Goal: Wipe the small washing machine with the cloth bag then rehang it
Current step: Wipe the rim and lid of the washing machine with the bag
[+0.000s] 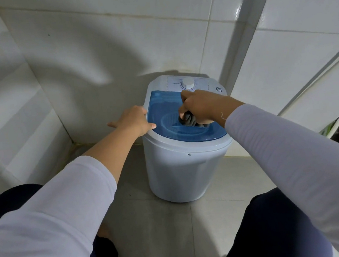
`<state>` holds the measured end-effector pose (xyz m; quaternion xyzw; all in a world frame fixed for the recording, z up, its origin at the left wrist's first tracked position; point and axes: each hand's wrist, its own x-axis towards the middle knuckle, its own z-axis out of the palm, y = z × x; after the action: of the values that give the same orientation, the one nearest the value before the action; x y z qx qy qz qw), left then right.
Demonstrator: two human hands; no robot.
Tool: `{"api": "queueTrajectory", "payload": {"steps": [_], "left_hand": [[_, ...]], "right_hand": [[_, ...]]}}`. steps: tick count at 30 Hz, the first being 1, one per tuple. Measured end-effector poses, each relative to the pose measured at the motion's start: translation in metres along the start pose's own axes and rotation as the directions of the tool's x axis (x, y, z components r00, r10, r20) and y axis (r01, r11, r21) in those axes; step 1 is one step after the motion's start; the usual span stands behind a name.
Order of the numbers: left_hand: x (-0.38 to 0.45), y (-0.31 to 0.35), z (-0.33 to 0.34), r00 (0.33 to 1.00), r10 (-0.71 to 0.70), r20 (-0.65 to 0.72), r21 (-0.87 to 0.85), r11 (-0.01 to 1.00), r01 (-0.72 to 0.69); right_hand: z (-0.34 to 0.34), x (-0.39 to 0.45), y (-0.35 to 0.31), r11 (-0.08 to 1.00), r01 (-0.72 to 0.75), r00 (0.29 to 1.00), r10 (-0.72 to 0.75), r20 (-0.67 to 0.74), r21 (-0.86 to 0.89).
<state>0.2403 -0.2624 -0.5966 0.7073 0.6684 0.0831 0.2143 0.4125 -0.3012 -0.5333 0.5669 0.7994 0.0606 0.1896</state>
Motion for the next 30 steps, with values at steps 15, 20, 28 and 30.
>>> {"api": "queueTrajectory", "payload": {"steps": [15,20,28,30], "left_hand": [[-0.005,-0.002,0.0,1.0,0.016,-0.009,0.039,0.999,-0.016],[-0.007,-0.001,-0.001,1.0,0.018,-0.017,0.042,0.999,-0.017],[-0.008,-0.002,-0.003,1.0,0.012,0.002,0.047,0.999,-0.013],[-0.007,-0.004,-0.004,1.0,0.017,0.014,0.025,1.0,-0.017]], "right_hand": [[0.016,0.011,-0.014,0.994,-0.008,1.0,0.01,-0.01,0.113],[0.022,0.004,-0.003,0.968,-0.084,0.995,0.094,-0.03,0.235],[0.012,-0.013,0.006,0.927,-0.182,0.982,0.187,0.016,0.327],[0.001,-0.015,0.005,0.916,-0.197,0.979,0.202,0.023,0.35]]}}
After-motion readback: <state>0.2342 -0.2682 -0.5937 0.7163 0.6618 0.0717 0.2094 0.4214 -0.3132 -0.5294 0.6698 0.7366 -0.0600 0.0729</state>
